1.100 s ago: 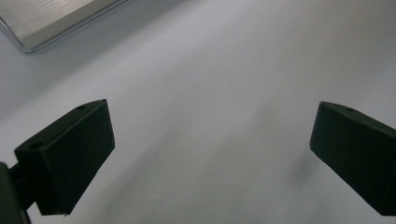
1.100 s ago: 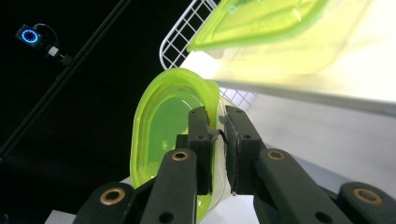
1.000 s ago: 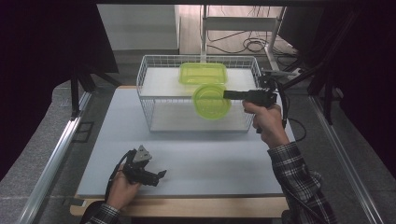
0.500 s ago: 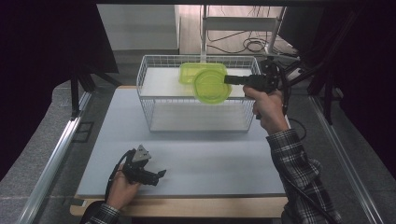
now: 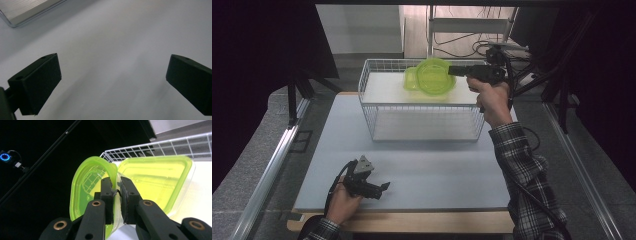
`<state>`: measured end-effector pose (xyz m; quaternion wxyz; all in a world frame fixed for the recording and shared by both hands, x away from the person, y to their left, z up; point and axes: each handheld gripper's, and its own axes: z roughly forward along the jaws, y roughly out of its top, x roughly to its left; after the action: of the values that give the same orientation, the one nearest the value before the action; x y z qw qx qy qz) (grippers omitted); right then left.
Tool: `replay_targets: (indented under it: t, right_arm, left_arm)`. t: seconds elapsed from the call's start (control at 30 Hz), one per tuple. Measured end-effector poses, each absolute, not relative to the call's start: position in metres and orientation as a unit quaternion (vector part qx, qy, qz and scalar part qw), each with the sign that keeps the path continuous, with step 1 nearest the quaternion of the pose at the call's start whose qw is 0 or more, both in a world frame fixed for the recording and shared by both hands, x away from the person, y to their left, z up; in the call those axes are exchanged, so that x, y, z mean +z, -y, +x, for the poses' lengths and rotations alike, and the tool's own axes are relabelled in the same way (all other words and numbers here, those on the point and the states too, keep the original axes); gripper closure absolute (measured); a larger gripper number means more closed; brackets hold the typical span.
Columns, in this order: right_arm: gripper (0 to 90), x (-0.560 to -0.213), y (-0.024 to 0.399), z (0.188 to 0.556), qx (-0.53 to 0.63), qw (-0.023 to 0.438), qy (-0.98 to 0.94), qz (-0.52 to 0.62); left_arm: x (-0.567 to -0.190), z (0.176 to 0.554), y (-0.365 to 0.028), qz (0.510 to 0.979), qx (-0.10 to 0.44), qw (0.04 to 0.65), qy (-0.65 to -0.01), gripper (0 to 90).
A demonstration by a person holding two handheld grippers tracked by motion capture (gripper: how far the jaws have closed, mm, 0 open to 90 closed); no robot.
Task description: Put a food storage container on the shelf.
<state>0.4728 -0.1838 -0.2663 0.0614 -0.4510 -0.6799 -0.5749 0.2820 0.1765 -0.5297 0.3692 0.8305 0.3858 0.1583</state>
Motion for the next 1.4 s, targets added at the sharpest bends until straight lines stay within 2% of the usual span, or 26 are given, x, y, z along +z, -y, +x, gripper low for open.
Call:
replay_targets:
  t: [0.43,0.93,1.1,1.4]
  right_arm:
    - [81.5,-0.257,0.175,0.495,-0.572,0.031,0.672,-0.47]
    - [81.2,-0.263,0.165,0.51,-0.558,0.037,0.672,-0.485]
    - [77.7,-0.26,0.158,0.509,-0.539,-0.006,0.684,-0.492]
    - [73.4,-0.261,0.152,0.515,-0.522,-0.038,0.685,-0.506]
  left_arm:
    - [-0.531,0.282,-0.176,0.833,0.157,0.366,-0.385,0.0]
    - [-0.531,0.283,-0.176,0.836,0.155,0.361,-0.382,0.0]
    - [-0.532,0.283,-0.175,0.837,0.155,0.36,-0.382,0.0]
    - [-0.533,0.283,-0.175,0.839,0.154,0.358,-0.38,0.0]
